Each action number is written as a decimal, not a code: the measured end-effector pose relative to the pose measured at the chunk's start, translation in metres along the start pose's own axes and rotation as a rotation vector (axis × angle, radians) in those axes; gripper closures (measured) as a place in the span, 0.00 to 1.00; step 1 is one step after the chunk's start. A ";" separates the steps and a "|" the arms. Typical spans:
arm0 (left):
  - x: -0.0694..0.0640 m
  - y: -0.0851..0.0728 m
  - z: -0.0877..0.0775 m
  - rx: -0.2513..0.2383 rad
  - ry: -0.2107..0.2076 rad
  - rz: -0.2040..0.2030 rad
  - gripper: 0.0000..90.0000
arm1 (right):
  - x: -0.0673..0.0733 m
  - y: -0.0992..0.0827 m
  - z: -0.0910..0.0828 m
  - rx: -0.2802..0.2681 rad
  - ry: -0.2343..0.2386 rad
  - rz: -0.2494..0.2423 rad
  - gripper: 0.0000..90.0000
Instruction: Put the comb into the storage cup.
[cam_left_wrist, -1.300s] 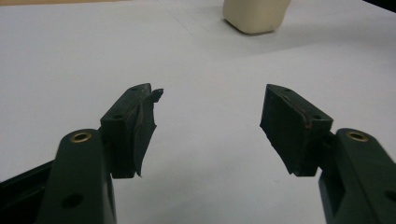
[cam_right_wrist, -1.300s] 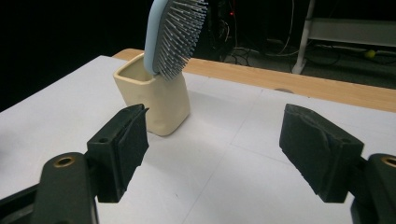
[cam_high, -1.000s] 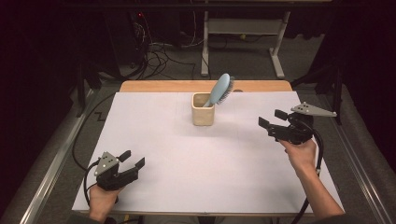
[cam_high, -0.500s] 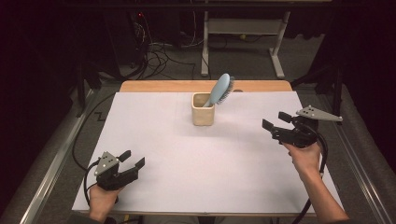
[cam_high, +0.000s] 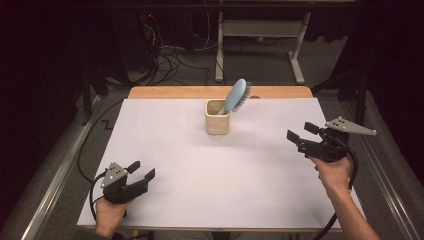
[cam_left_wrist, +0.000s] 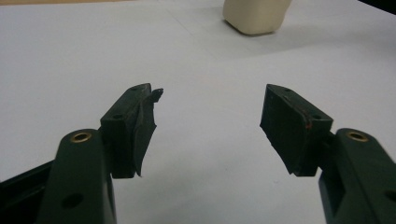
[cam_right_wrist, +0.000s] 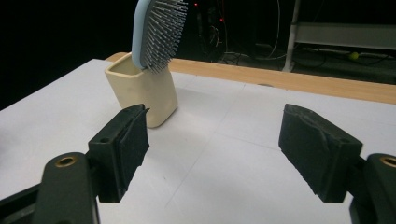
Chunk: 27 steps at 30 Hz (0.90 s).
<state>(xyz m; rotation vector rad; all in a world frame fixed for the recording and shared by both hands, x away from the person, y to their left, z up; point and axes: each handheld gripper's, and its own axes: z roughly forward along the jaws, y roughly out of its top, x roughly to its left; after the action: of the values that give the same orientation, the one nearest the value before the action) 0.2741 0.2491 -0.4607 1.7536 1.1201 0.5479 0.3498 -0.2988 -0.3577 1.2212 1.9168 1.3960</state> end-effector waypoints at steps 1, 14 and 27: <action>0.000 0.000 0.000 0.000 0.000 0.000 0.40 | 0.000 0.000 -0.001 0.001 -0.002 -0.002 0.28; 0.000 0.000 0.000 -0.001 0.003 0.003 0.40 | 0.000 -0.010 -0.013 -0.009 -0.015 -0.022 0.29; -0.001 0.000 0.000 -0.003 0.002 0.005 0.40 | -0.002 -0.018 -0.022 -0.015 -0.014 -0.012 0.29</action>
<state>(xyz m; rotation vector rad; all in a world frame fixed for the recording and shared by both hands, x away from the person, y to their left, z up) 0.2735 0.2484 -0.4599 1.7539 1.1168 0.5542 0.3266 -0.3129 -0.3666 1.2080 1.8976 1.3894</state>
